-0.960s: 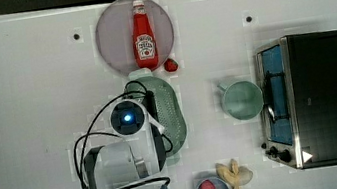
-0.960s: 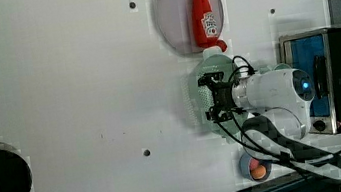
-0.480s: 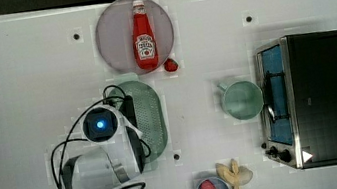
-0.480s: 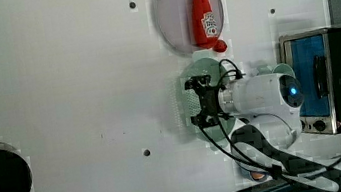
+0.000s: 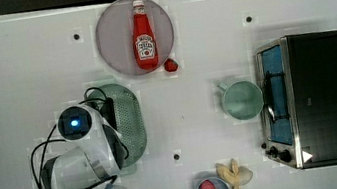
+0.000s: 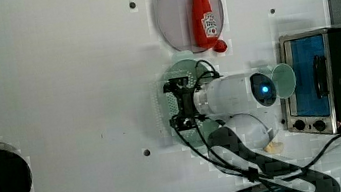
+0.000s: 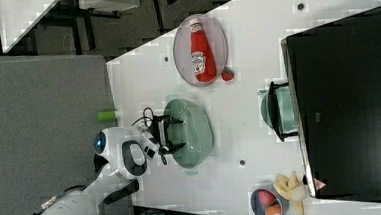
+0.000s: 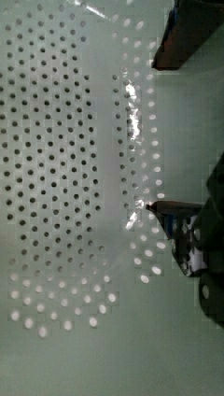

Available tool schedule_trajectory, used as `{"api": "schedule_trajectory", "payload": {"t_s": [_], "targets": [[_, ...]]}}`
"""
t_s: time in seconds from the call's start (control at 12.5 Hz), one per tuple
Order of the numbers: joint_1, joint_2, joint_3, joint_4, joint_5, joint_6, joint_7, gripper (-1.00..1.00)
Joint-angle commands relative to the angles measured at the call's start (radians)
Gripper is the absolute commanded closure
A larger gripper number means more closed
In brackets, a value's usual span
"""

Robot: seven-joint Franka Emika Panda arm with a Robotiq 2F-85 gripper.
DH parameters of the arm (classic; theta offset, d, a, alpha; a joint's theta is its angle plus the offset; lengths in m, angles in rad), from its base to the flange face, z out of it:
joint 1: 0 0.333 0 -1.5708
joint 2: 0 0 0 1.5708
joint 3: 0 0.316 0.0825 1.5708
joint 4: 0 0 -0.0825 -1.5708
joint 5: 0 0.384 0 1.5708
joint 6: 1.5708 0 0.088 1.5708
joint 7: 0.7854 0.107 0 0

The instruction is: Drag strainer right to left.

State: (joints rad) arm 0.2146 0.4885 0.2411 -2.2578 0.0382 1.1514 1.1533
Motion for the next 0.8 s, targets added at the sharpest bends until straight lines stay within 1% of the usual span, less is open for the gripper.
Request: {"api": "schedule_trajectory", "payload": {"t_s": [0.08,0.24,0.8], "targets": [[0.050,0.037,0.017,0.111,-0.001,-0.019,0.098,-1.00],[0.074,0.068,0.017,0.152,0.000,-0.023,0.147,-1.00],[0.150,0.145,0.018,0.263,0.000,-0.037,0.205,-1.00]]}}
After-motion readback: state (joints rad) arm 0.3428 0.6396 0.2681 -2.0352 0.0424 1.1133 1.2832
